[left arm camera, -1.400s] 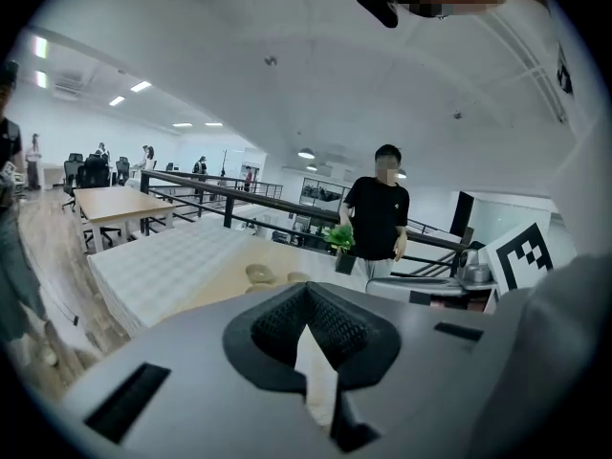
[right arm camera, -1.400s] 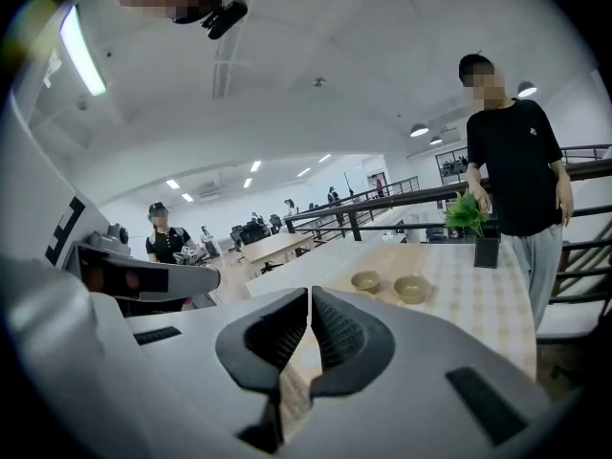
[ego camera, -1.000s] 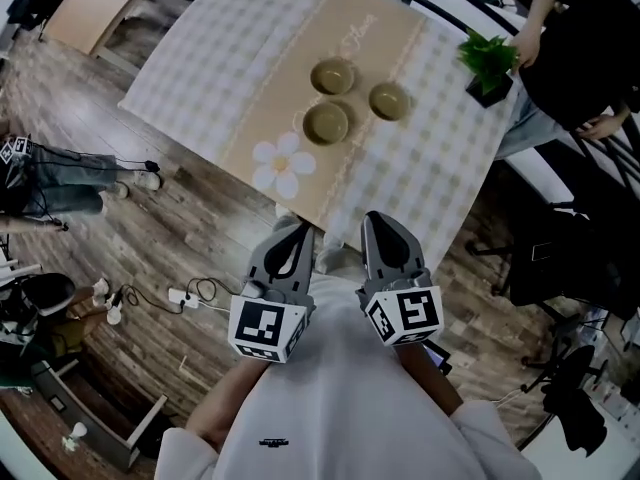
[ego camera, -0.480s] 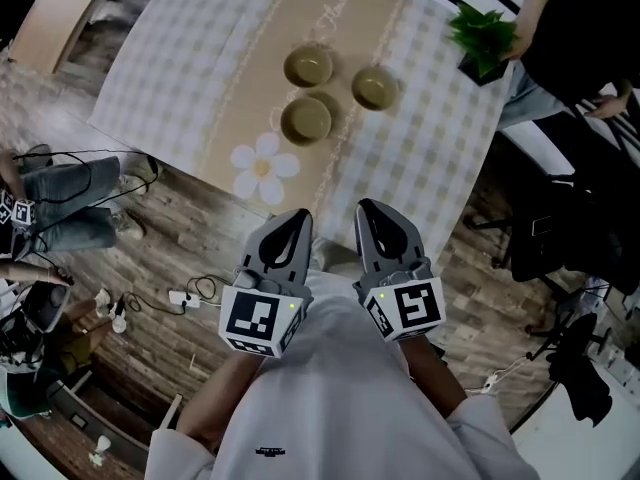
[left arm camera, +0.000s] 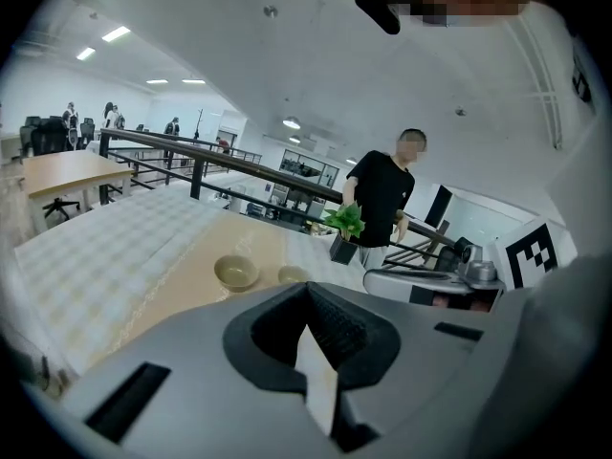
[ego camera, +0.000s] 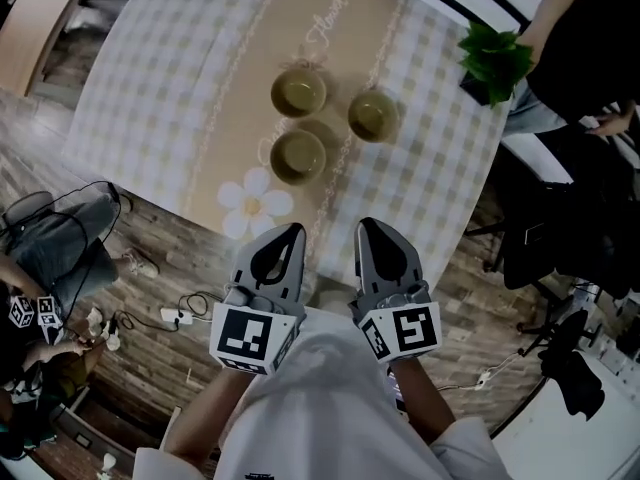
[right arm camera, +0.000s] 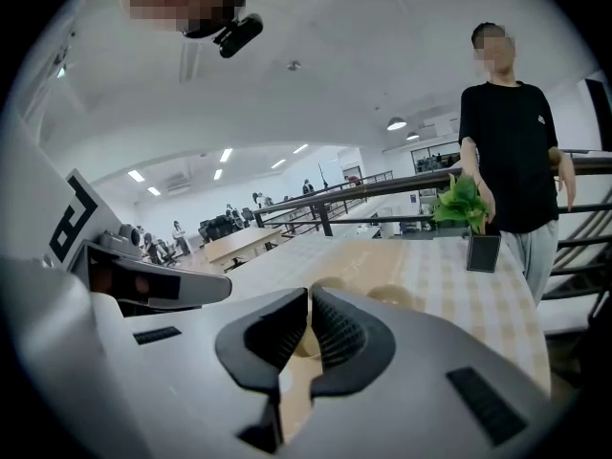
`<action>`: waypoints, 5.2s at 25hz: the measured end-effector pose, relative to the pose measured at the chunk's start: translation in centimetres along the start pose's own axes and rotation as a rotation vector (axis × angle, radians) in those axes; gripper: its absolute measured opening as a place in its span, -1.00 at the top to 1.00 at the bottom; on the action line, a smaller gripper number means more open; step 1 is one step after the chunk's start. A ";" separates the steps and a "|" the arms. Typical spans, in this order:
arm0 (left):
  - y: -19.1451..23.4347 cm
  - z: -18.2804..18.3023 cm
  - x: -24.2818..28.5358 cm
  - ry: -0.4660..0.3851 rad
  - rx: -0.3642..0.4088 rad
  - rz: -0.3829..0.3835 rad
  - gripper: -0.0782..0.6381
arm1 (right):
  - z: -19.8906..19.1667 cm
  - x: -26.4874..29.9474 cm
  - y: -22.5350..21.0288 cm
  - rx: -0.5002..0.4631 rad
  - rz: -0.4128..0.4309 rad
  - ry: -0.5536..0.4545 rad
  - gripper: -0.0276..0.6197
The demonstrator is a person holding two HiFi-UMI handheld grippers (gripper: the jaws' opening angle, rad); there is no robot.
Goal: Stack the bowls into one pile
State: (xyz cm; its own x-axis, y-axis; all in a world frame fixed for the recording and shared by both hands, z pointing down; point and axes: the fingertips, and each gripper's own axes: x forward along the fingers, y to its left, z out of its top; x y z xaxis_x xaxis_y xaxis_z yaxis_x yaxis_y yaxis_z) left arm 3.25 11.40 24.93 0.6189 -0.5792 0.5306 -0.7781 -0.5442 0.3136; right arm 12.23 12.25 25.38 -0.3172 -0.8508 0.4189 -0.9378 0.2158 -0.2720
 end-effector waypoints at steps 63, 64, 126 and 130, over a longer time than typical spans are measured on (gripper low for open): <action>10.5 -5.9 15.9 0.107 -0.258 -0.007 0.73 | -10.3 21.6 -12.1 -0.479 -0.168 0.393 0.79; 10.4 -6.0 15.9 0.110 -0.259 -0.009 0.73 | -10.1 21.6 -12.1 -0.482 -0.171 0.389 0.79; 20.0 0.5 10.3 -0.017 -0.275 0.054 0.73 | -0.8 27.8 1.7 -0.475 -0.068 0.113 0.80; 21.0 -0.3 10.8 -0.003 -0.288 0.062 0.73 | -2.5 29.3 2.0 -0.489 -0.049 0.140 0.80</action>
State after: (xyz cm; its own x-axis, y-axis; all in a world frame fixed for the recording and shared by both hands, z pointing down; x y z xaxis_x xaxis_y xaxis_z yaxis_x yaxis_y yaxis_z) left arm -6.44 -6.09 37.44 0.5695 -0.6078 0.5534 -0.8124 -0.3137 0.4915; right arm 0.68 -11.02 39.23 -0.2559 -0.8003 0.5422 -0.8976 0.4049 0.1740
